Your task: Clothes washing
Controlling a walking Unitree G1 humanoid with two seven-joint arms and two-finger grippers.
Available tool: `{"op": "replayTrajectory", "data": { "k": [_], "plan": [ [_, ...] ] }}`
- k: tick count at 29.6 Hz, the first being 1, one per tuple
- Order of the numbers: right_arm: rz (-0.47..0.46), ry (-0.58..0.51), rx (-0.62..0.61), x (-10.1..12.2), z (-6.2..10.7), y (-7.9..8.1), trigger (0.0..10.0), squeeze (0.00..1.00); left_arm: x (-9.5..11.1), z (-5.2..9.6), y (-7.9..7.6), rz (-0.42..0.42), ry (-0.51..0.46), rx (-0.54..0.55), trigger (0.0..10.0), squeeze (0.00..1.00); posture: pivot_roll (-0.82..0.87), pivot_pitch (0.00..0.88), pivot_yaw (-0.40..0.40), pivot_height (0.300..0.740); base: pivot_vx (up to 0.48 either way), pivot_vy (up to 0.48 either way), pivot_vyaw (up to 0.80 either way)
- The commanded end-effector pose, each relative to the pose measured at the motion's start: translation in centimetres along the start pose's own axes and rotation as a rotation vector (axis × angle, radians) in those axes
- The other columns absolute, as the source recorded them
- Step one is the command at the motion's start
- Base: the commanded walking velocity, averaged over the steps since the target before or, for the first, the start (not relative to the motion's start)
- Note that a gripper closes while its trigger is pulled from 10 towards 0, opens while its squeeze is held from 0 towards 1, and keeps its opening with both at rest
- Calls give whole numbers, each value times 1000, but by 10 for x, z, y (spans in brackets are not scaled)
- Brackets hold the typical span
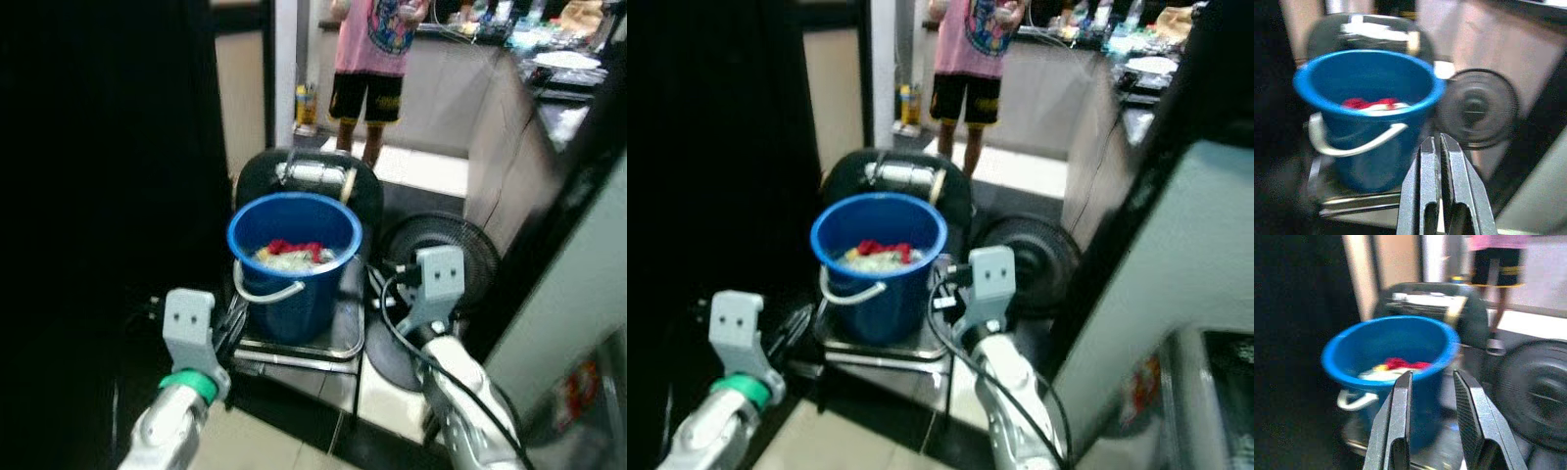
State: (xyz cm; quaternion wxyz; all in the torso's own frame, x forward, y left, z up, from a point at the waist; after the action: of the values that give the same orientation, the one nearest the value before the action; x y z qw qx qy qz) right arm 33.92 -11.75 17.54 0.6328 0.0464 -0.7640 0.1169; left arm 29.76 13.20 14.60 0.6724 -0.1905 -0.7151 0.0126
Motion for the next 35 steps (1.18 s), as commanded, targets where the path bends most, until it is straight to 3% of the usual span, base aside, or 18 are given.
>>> {"op": "replayTrajectory", "data": {
  "k": [1, 8, 27, 35],
  "plan": [
    [1, 24, -5, -8, 2, 0, 10000, 0, 0, -1, 3, -22, -3, 11, 10000, 0, -24, 10, 29, 740, 0, 0, 0],
    [9, 34, 13, -13, 1, -1, 10000, 0, 2, -4, -1, -79, -28, 0, 10000, 0, -24, 8, 27, 740, 0, 0, 0],
    [-38, 43, 76, -17, -5, 5, 10000, 0, 5, -10, -2, -61, -62, 18, 10000, 0, -13, 11, 24, 740, 0, 0, 0],
    [-16, 34, 75, -15, -7, 3, 10000, 0, 12, -18, -6, -41, -85, 5, 10000, 0, -13, 12, 23, 740, 359, 0, 300]
  ]
}}
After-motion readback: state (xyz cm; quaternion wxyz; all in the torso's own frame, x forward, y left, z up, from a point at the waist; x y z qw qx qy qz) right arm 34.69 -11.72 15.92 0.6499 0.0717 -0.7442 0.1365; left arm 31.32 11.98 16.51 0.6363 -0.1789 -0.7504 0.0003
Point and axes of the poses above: a point about 5 cm out from each wrist's last joint towards the gripper, its own z axis pointing back from the gripper into the wrist, its own x axis along the axis of the wrist's last joint, y = z × x, the point moved 2 cm from there along -z, pointing out of the wrist towards the gripper, and after that the axes turned 10 degrees about z, right-handed, at the moved point
